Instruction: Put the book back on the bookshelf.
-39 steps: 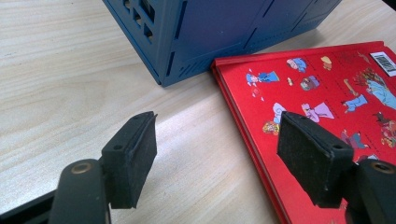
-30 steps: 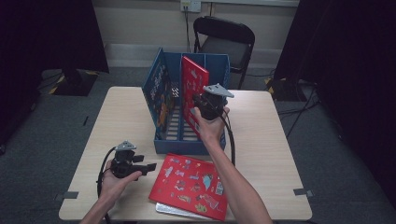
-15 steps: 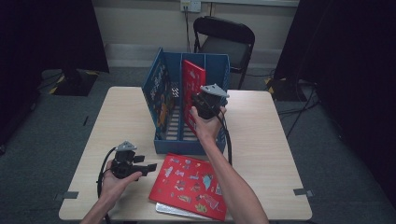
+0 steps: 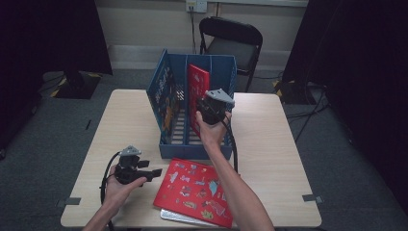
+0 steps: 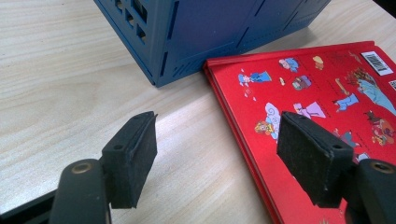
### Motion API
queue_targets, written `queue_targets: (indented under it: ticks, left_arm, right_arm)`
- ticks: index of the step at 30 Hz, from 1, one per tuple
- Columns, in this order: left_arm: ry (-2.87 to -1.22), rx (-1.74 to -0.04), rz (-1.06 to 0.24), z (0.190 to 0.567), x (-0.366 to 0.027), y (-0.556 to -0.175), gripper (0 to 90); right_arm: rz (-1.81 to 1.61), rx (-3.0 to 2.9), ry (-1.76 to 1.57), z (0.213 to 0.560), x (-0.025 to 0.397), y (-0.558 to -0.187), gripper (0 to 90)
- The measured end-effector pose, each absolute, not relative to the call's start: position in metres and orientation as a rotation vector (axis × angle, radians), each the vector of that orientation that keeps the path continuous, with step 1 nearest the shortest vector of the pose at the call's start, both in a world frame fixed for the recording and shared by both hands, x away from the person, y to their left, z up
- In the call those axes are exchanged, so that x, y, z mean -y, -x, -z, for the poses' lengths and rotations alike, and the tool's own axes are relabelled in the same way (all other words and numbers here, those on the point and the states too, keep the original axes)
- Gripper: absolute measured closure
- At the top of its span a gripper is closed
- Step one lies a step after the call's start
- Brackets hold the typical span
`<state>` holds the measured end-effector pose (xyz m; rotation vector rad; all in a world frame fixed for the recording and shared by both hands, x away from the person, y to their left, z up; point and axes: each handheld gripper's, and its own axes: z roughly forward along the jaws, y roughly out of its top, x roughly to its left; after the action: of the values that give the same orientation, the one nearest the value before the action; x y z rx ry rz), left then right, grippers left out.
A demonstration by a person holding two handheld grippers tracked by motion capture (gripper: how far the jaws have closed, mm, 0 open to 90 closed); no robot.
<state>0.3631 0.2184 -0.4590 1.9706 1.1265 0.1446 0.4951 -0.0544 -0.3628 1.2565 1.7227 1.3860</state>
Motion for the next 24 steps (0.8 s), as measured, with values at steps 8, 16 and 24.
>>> queue_targets:
  ticks: [8,16,24]
  left_arm:
    - [-1.960,-1.132,-0.149,0.459,-0.219,-0.363,28.5]
    - [-1.966,-1.127,-0.146,0.459,-0.218,-0.363,28.6]
    - [-1.961,-1.130,-0.150,0.459,-0.218,-0.362,28.6]
  right_arm:
    - [-1.378,-1.773,-1.238,0.361,0.056,-0.496,76.2]
    - [-1.356,-1.837,-1.243,0.355,0.057,-0.499,73.1]
    - [-1.323,-1.871,-1.255,0.345,0.056,-0.504,67.1]
